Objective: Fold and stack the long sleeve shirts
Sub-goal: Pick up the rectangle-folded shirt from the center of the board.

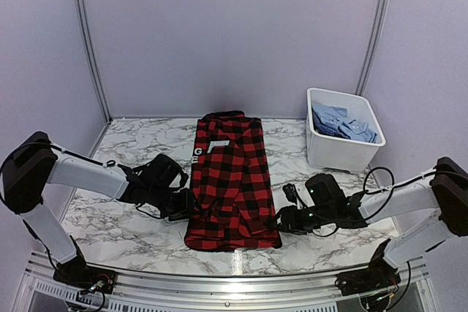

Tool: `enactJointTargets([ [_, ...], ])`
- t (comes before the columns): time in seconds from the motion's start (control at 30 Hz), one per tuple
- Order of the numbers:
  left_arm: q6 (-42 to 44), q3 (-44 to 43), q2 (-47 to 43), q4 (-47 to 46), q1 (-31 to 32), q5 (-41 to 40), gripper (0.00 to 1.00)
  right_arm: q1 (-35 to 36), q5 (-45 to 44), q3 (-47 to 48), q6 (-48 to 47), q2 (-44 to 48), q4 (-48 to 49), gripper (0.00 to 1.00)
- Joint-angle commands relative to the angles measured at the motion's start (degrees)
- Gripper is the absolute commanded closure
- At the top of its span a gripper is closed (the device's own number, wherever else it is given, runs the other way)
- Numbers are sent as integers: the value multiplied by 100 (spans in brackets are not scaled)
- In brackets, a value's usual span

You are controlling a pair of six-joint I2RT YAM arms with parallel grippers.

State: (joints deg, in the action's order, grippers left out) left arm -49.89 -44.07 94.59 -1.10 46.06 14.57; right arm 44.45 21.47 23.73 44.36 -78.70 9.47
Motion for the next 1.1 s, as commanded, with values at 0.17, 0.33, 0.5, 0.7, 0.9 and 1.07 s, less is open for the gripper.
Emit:
enactJointTargets([
  [0.17,-74,-106,447,629,124,134,61,-11,123,-26,129,-234,150,50],
  [0.33,-197,-124,419,614,122,261,68,-12,136,62,144,-225,152,64],
  [0.5,-346,-78,350,551,127,423,73,-8,168,179,157,-243,116,81],
  [0.7,-472,97,152,462,127,513,73,-14,196,203,192,-230,131,89],
  [0.9,-505,307,-21,564,127,392,62,-10,217,211,206,-216,139,92],
  [1.07,-531,306,-16,625,125,216,57,-10,226,203,214,-208,157,93],
])
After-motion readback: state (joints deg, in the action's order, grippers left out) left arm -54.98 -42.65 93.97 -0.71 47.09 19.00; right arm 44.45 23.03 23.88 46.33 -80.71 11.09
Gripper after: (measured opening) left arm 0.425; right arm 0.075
